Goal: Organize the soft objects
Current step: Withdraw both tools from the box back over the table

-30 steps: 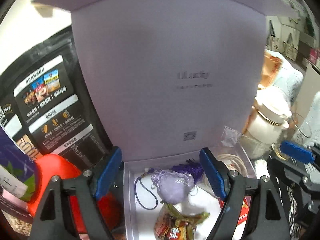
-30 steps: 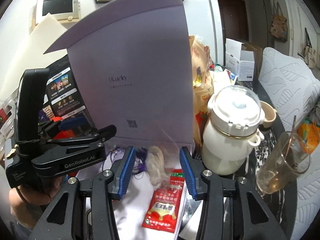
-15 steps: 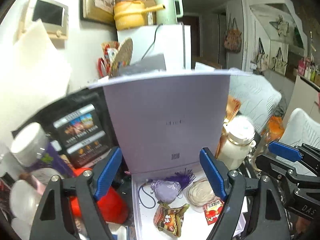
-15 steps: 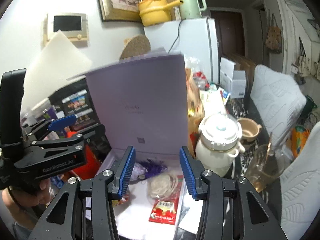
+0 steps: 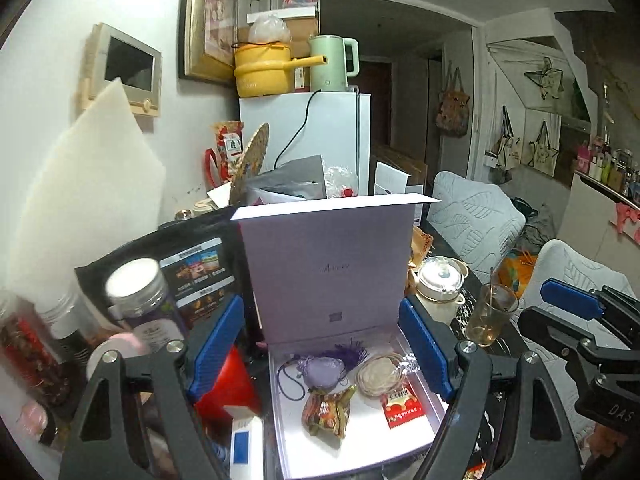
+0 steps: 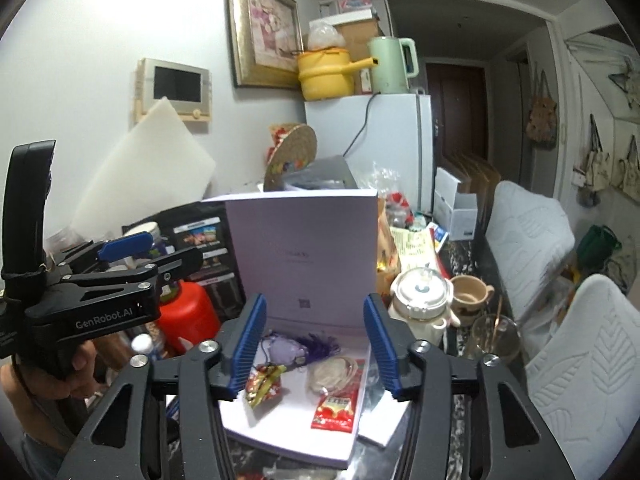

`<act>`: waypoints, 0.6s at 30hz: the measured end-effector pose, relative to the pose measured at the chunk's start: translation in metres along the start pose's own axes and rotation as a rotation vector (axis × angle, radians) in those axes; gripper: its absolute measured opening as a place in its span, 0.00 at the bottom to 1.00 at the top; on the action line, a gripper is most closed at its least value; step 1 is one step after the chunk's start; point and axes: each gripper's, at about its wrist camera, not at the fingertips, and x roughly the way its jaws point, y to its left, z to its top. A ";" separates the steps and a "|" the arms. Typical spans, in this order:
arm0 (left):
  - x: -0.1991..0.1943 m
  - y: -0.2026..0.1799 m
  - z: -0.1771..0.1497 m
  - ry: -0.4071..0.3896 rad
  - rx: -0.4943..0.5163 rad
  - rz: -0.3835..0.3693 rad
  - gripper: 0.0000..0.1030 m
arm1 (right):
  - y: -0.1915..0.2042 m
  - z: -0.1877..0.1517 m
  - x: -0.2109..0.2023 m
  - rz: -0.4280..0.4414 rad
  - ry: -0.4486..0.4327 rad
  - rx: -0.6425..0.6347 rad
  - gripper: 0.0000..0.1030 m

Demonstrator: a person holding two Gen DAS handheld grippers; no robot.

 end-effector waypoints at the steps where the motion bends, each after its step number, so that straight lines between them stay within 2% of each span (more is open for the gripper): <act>1: -0.003 0.000 -0.002 0.000 0.000 -0.002 0.78 | 0.002 -0.001 -0.005 0.002 -0.002 -0.003 0.51; 5: -0.022 0.000 -0.014 -0.002 0.003 -0.010 0.78 | 0.012 -0.010 -0.025 0.007 -0.010 -0.013 0.51; 7: -0.029 -0.001 -0.019 -0.008 0.012 -0.002 0.80 | 0.016 -0.016 -0.034 0.006 -0.008 -0.014 0.56; 8: -0.034 -0.001 -0.024 -0.010 0.014 0.000 0.87 | 0.018 -0.019 -0.038 0.008 -0.006 -0.014 0.59; 9: -0.038 -0.001 -0.027 -0.012 0.010 -0.001 0.98 | 0.021 -0.024 -0.043 0.010 -0.006 -0.015 0.60; 10: -0.041 0.000 -0.030 -0.016 0.007 -0.003 1.00 | 0.023 -0.027 -0.046 0.008 -0.004 -0.016 0.60; 12: -0.050 0.001 -0.038 -0.027 0.007 -0.007 1.00 | 0.029 -0.036 -0.053 -0.004 0.001 -0.022 0.63; 15: -0.059 0.002 -0.050 -0.021 0.016 -0.006 1.00 | 0.036 -0.050 -0.063 -0.011 0.004 -0.031 0.72; 18: -0.065 0.003 -0.061 -0.009 0.020 -0.018 1.00 | 0.044 -0.064 -0.070 -0.015 0.015 -0.029 0.72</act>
